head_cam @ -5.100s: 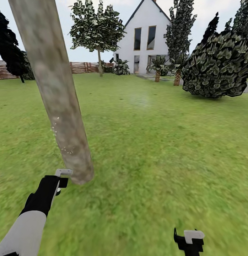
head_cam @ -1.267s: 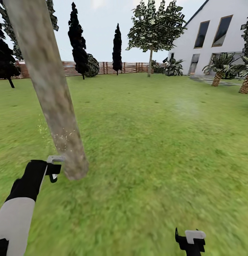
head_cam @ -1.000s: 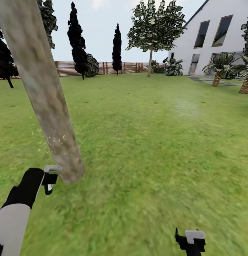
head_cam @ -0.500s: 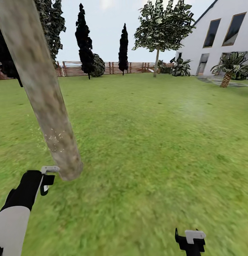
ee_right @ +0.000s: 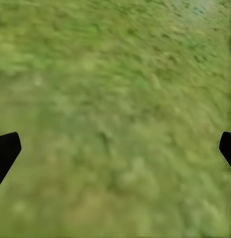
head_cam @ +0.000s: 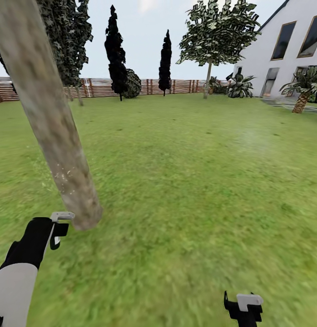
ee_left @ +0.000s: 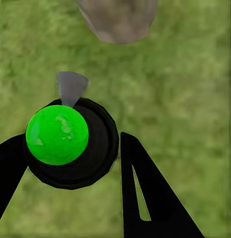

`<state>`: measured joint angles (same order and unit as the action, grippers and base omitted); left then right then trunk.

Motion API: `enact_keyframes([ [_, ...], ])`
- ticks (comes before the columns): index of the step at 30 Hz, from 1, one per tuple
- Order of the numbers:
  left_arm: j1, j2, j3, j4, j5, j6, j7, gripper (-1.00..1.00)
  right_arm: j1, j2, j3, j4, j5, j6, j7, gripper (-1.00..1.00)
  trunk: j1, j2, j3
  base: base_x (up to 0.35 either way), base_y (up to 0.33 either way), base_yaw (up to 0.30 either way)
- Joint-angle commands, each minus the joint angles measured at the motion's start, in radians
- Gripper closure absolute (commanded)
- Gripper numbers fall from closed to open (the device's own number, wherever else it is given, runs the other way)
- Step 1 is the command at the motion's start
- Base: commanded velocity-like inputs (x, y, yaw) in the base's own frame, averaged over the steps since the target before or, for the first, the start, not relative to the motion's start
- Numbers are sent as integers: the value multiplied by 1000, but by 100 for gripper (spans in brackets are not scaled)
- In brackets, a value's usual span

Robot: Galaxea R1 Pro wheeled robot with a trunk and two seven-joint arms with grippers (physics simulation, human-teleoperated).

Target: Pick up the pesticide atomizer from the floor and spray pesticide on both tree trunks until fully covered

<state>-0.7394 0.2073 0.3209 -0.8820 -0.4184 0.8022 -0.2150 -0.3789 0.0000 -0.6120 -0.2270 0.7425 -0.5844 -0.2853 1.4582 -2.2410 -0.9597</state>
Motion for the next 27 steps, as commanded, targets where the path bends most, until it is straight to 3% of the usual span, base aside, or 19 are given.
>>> enact_keyframes([
  [1,0,2,0,0,0,0,0,100,0,0,0,0,0,0,0,-100,0,0,0,105,-274,0],
  [6,0,7,0,0,0,0,3,100,0,0,0,0,0,0,0,-100,0,0,0,157,-252,7],
  [11,0,2,1,1,2,0,62,100,0,0,1,0,0,0,0,-100,0,0,0,225,-201,220],
  [19,1,2,-5,0,3,-3,65,100,0,0,1,1,0,0,1,-100,0,0,0,70,-73,274],
  [27,4,6,-3,11,-3,-4,67,100,0,-1,0,0,0,0,1,-100,0,0,0,138,-235,36],
])
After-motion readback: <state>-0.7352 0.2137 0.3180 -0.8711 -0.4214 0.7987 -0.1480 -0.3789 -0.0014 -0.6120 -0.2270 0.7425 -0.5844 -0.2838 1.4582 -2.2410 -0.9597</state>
